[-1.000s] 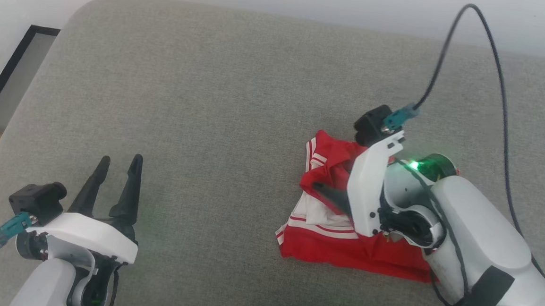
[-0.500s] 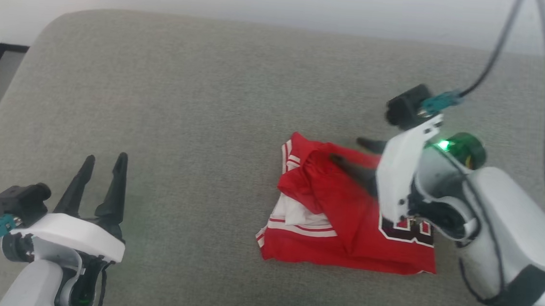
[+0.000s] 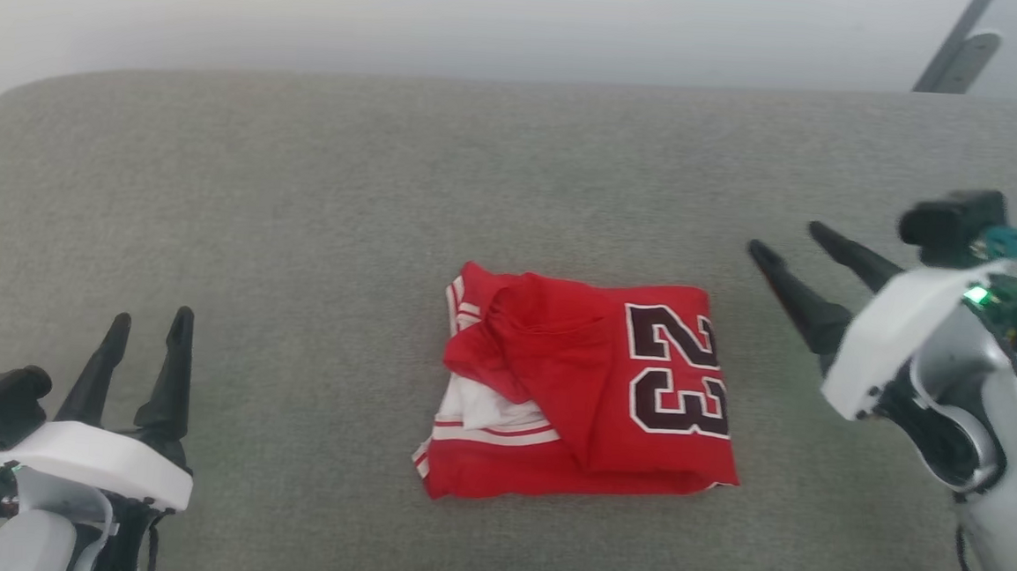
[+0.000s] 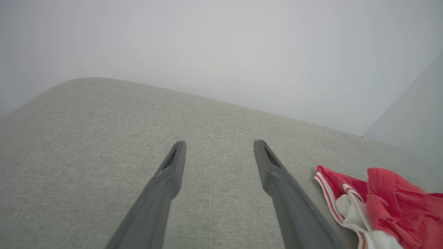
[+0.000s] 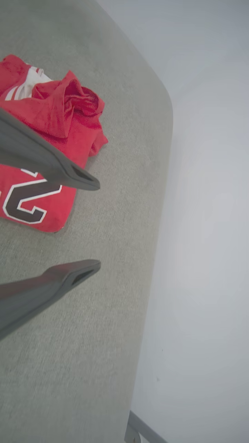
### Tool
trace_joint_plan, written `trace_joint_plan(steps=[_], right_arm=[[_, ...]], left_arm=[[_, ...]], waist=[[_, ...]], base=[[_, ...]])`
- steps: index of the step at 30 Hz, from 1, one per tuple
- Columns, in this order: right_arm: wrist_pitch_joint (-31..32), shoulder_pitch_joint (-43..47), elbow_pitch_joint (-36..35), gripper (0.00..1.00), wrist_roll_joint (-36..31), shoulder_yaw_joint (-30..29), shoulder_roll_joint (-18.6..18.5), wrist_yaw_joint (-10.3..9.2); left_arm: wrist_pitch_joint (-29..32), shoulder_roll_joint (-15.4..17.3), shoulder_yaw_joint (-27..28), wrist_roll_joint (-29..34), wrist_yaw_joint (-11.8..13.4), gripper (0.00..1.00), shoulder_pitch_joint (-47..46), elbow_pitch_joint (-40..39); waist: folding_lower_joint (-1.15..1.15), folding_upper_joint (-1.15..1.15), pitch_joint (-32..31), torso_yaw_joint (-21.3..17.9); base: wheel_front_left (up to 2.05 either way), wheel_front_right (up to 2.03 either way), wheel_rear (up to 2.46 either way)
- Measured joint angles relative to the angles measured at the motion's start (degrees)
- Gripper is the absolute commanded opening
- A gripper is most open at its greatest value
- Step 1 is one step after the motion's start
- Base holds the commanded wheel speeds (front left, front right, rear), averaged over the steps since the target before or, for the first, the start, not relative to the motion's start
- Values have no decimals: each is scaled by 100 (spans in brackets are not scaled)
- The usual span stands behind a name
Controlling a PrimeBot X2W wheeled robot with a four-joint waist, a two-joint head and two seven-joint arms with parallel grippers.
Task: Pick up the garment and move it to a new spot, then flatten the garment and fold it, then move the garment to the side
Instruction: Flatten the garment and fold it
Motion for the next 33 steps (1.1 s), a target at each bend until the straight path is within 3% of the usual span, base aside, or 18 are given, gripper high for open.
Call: trace_joint_plan(steps=[10, 19, 33], right_arm=[[-1402, 621, 313, 100, -454, -388, -263, 0], [-2629, 985, 857, 100, -1031, -804, -172, 1], [-3049, 1395, 1177, 100, -1333, -1274, 27, 1]], left_arm=[[0, 156, 88, 0, 27, 100, 231, -44], [0, 174, 302, 196, 42, 100, 433, -137], [0, -65, 893, 683, -118, 100, 902, -265]], waist=[[0, 0, -182, -391], [0, 0, -357, -481], [0, 0, -552, -435]], base=[[0, 0, 0], [0, 0, 0], [0, 0, 0]])
